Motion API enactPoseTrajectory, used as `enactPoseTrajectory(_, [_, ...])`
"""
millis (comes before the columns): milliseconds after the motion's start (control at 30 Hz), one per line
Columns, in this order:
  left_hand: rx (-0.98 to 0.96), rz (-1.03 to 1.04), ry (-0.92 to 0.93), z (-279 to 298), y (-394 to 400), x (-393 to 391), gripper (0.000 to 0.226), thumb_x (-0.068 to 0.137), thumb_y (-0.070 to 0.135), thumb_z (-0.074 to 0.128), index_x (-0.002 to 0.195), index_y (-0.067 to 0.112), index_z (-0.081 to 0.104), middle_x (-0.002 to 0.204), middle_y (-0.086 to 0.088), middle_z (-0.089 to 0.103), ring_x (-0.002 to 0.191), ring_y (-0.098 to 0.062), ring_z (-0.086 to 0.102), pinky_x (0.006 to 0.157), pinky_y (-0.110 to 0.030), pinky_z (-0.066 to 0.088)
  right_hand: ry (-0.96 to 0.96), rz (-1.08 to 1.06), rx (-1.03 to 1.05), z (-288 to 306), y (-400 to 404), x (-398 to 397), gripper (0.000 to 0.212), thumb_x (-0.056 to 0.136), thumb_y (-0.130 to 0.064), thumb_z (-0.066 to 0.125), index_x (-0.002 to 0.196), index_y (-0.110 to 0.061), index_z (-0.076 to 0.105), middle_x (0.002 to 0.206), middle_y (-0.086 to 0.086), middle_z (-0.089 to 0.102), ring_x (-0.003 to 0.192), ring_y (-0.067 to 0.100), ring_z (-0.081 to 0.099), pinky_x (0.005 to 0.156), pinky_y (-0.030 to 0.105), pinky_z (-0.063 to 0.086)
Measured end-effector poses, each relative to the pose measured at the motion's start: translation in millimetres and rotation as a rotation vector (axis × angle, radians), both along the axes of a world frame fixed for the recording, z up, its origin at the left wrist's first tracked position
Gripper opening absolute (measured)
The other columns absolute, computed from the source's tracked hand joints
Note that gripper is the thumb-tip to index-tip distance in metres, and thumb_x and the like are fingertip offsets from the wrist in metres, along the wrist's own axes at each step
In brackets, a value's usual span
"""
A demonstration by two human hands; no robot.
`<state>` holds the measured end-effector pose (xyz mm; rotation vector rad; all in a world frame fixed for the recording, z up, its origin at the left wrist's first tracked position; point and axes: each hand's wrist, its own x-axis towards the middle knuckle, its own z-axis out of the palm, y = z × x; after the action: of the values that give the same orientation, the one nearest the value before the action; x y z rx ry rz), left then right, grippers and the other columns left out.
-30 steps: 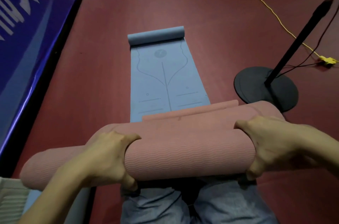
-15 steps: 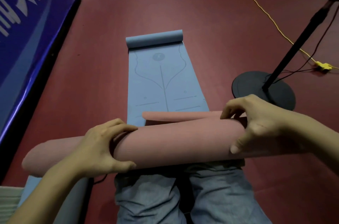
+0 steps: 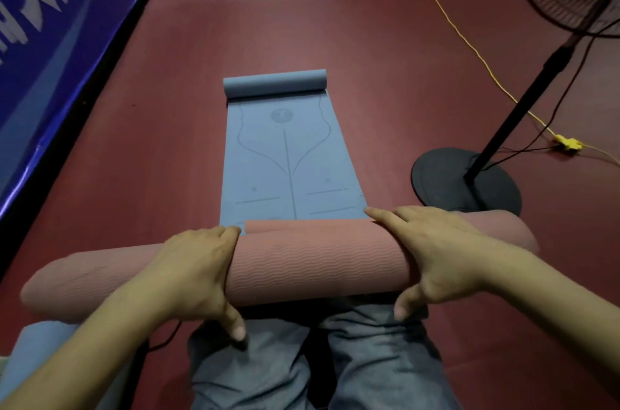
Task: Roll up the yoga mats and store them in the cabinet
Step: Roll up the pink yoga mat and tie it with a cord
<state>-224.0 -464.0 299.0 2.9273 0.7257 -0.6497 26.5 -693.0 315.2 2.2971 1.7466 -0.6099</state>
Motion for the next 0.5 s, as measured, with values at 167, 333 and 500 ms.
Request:
enactPoseTrajectory(167, [0.018, -0.018, 0.036, 1, 6, 11, 0.131, 0.022, 0.095, 0.069, 0.133, 0.034, 0.036, 0.129, 0.013, 0.06, 0.112, -0.02, 0.064, 0.087, -0.035, 0.05, -0.043, 0.004, 0.174, -14, -1, 7, 0.128, 0.043, -0.074, 0.086, 0.147, -0.035, 0.023, 0.143, -0.01, 0.036, 0.134, 0.014, 0.036, 0.106, 0.029, 0.037])
enactPoseTrajectory(333, [-0.014, -0.029, -0.052, -5, 0, 3, 0.136, 0.026, 0.092, 0.074, 0.142, 0.034, 0.034, 0.133, 0.012, 0.058, 0.116, -0.019, 0.061, 0.092, -0.036, 0.047, -0.085, -0.02, 0.197, -14, 0, 5, 0.098, 0.046, -0.061, 0.08, 0.128, -0.035, 0.033, 0.117, -0.012, 0.056, 0.101, 0.017, 0.058, 0.083, 0.034, 0.047])
enactPoseTrajectory(500, [0.022, -0.006, -0.109, -6, -8, -8, 0.117, 0.037, 0.082, 0.072, 0.139, 0.037, 0.039, 0.126, 0.013, 0.064, 0.107, -0.018, 0.065, 0.084, -0.035, 0.05, -0.038, -0.054, 0.127, -6, 5, 0, 0.099, 0.038, -0.06, 0.081, 0.122, -0.036, 0.034, 0.106, -0.012, 0.062, 0.091, 0.02, 0.063, 0.075, 0.038, 0.052])
